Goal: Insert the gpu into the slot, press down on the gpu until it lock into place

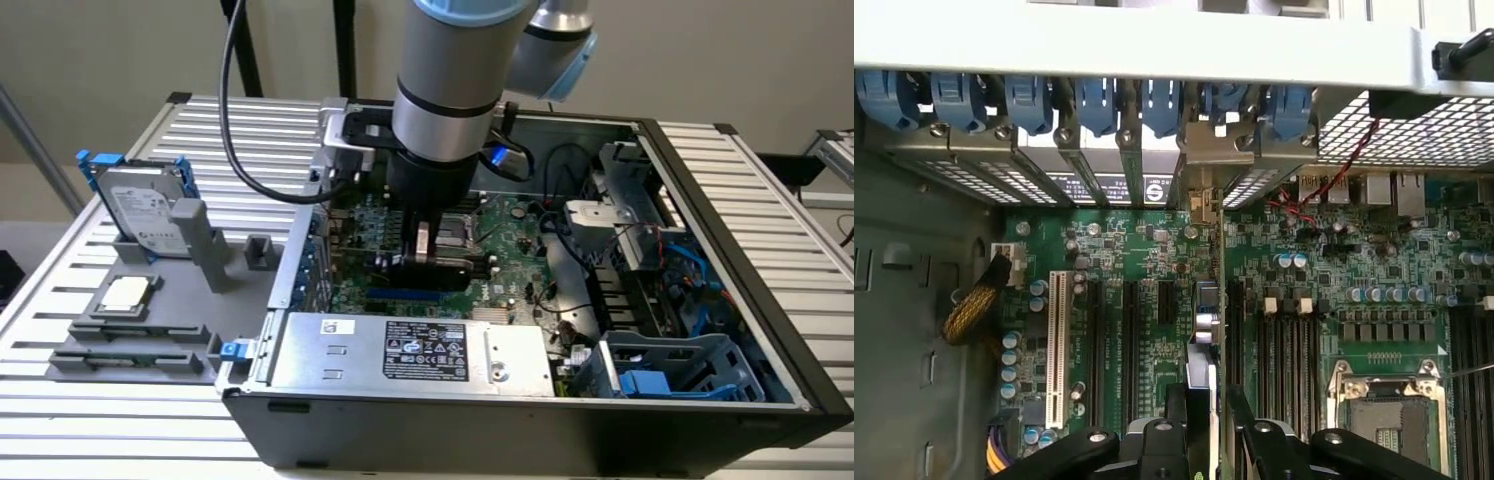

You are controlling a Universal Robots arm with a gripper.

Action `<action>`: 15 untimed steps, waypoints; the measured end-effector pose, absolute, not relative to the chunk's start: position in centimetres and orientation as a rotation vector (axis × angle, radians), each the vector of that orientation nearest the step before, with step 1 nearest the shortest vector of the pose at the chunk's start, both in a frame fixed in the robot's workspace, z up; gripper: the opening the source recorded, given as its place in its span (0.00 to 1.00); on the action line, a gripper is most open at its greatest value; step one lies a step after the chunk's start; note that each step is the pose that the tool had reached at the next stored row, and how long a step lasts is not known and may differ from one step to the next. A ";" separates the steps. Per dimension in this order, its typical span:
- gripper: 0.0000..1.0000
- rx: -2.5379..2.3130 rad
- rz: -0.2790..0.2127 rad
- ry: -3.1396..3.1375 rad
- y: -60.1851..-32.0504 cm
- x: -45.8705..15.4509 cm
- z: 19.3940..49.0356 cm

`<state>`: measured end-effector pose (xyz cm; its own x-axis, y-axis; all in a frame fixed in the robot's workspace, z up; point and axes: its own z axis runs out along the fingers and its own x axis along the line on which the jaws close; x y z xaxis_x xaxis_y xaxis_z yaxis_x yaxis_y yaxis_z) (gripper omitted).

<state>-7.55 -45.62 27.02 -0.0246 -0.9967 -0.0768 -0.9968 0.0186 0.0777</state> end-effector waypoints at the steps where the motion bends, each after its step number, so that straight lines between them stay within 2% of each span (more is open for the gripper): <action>1: 0.26 -2.192 0.172 2.243 -45.6 -7.5 27.0; 15: 0.26 -2.165 0.164 2.274 -45.6 -7.7 26.7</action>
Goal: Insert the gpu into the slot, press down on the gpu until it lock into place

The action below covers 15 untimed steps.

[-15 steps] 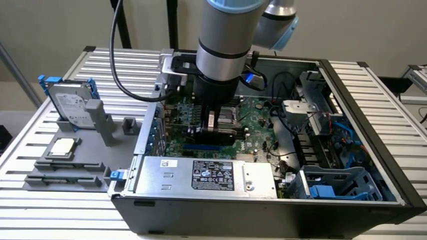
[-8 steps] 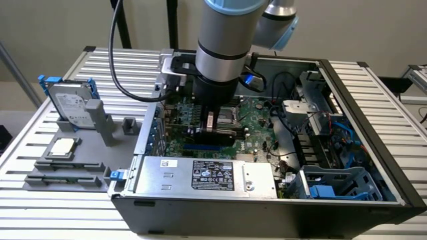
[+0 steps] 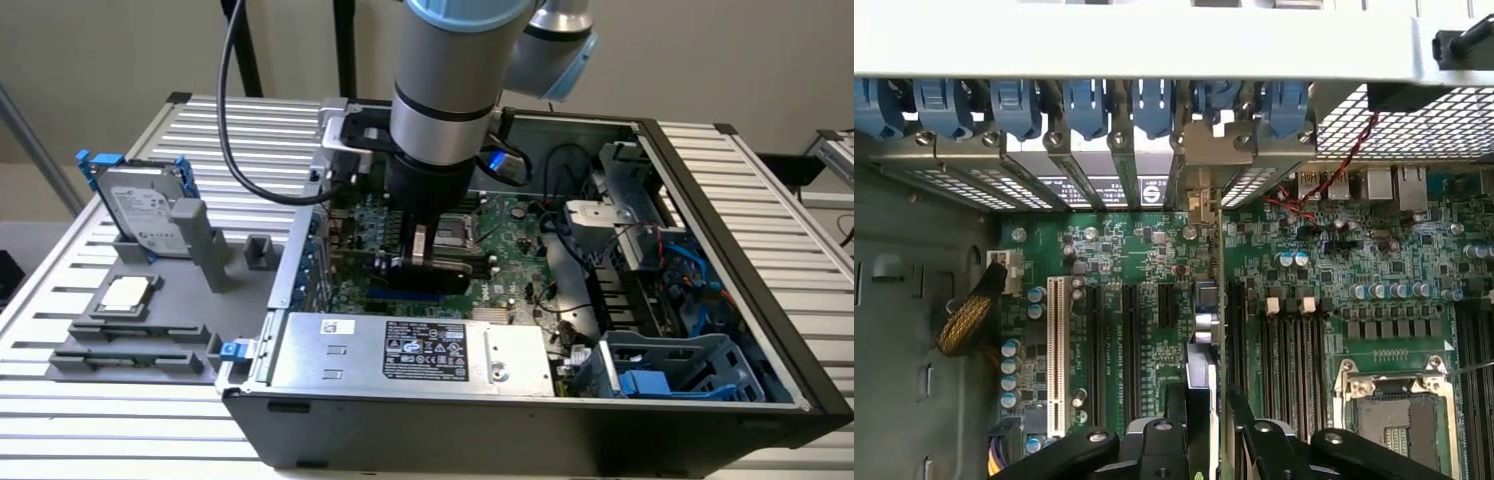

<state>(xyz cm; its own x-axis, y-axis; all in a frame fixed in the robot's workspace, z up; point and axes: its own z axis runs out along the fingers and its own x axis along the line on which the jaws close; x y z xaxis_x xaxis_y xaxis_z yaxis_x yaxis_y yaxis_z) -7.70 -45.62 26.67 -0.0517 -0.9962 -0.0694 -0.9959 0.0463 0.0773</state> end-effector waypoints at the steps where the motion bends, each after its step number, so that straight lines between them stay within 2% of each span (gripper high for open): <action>1: 0.26 2.163 -0.162 -2.267 -45.6 -7.7 26.7; 15: 0.26 2.208 -0.158 -2.217 -45.6 -7.7 26.2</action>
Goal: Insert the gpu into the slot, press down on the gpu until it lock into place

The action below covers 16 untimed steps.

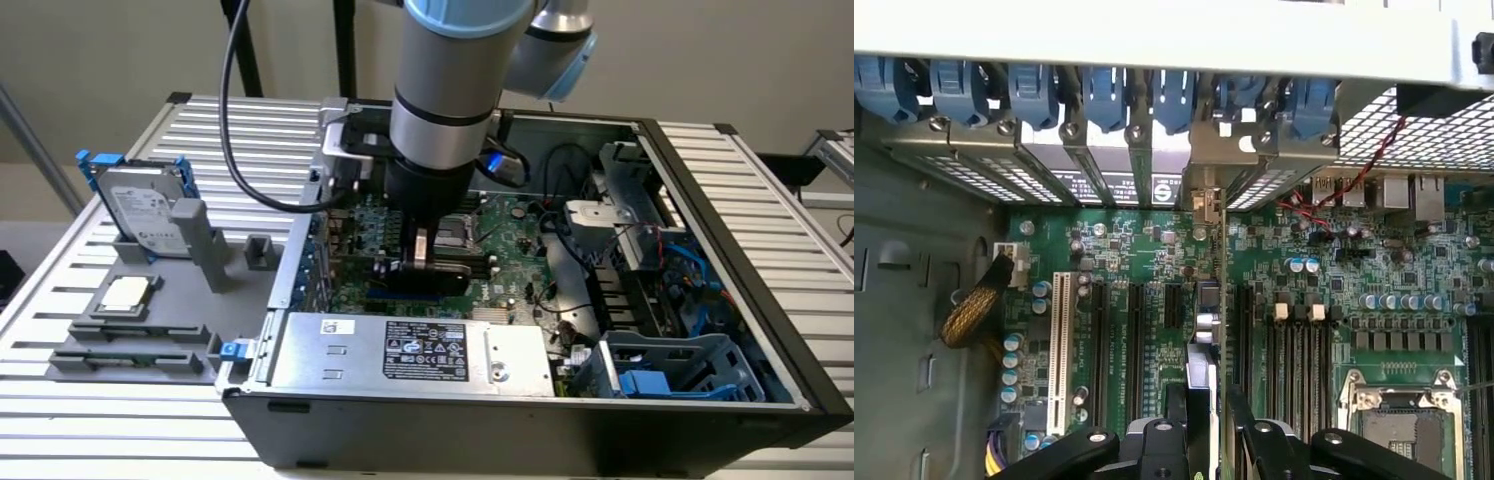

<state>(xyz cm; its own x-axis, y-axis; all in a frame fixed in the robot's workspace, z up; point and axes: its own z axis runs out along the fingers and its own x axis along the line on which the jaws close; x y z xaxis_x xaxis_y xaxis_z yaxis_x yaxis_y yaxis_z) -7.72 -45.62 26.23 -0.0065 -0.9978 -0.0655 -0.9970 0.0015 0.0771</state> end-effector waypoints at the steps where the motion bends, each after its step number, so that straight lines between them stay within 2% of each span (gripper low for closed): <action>1: 0.26 2.209 -0.158 -2.217 -45.6 -7.7 26.2; 16: 0.26 2.207 -0.165 -2.211 -45.6 -7.7 25.9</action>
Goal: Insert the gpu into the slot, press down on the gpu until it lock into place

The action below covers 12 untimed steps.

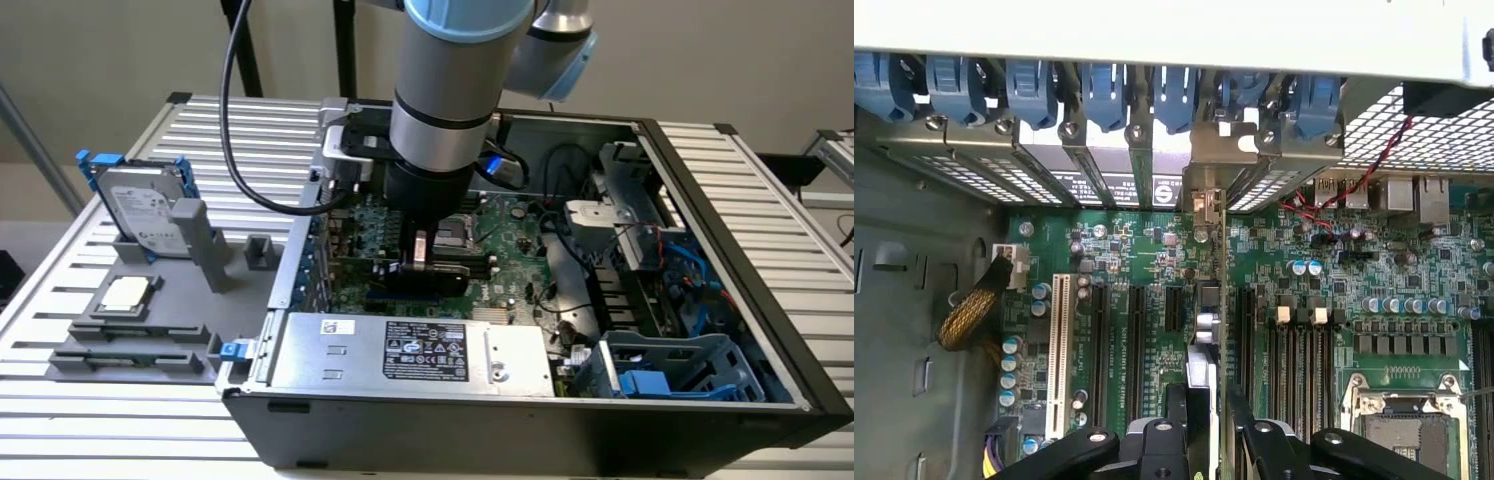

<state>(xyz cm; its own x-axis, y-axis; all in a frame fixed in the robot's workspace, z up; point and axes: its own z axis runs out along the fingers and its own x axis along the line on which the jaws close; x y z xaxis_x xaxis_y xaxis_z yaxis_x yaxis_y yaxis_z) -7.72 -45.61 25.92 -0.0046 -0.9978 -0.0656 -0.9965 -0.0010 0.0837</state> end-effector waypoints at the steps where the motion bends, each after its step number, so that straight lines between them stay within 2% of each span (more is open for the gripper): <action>1: 0.26 2.207 -0.167 -2.211 -45.6 -7.7 25.9; 12: 0.26 2.205 -0.174 -2.205 -45.5 -7.7 26.0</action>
